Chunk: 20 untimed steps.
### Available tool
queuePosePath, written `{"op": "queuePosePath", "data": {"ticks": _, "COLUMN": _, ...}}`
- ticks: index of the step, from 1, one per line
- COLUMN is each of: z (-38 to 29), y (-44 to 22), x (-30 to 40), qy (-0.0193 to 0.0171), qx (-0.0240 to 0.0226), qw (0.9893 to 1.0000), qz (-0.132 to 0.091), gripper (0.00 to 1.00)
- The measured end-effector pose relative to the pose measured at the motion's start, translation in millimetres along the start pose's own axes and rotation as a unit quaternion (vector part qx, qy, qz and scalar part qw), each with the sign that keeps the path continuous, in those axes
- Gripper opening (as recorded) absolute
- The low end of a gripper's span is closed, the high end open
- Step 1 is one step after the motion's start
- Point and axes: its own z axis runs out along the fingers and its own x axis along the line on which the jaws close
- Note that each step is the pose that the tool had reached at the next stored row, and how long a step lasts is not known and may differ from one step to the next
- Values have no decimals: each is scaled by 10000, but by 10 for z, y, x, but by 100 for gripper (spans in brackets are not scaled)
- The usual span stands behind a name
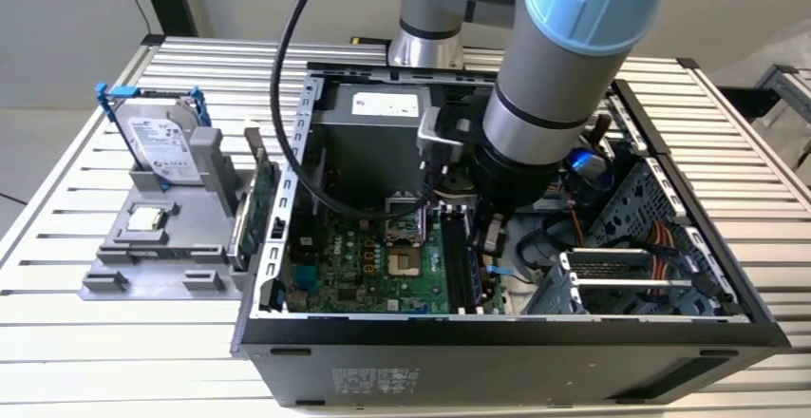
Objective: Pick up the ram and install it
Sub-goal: 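Press down the ram until it locks into place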
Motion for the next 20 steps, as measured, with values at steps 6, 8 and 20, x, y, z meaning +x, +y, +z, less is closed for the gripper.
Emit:
{"op": "queuePosePath", "data": {"ticks": 6, "z": 0, "y": -2, "x": 0, "qy": 12, "qx": -16, "qw": 9990, "qz": -455, "gripper": 0}}
{"op": "queuePosePath", "data": {"ticks": 8, "z": 0, "y": -4, "x": -1, "qy": 16, "qx": -20, "qw": 9982, "qz": -601, "gripper": 0}}
{"op": "queuePosePath", "data": {"ticks": 20, "z": 0, "y": -15, "x": -4, "qy": 33, "qx": -43, "qw": 9924, "qz": -1233, "gripper": 0}}
